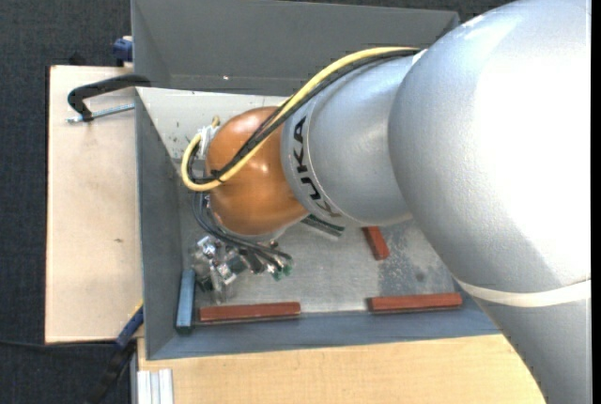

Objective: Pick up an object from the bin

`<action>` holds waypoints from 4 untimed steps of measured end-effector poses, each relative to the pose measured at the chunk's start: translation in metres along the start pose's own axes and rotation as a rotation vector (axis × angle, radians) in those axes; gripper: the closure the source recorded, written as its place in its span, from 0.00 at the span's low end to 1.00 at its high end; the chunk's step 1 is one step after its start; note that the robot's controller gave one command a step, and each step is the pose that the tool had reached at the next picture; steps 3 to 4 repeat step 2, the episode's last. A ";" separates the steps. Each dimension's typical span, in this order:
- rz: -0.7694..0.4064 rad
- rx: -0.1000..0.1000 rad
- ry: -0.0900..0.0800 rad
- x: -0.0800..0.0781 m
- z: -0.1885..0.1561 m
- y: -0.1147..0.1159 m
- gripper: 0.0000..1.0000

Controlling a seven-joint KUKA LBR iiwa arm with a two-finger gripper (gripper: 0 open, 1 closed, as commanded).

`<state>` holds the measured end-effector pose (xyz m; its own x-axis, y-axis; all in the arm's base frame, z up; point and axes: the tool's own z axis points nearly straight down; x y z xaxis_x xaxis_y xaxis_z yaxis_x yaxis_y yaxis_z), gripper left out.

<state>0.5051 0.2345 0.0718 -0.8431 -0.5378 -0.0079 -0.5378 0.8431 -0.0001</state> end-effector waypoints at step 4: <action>-0.012 -0.002 0.006 -0.001 -0.070 -0.003 1.00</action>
Offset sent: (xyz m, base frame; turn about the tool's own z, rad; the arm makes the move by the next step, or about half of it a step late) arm 0.0079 -0.0063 0.1441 -0.0221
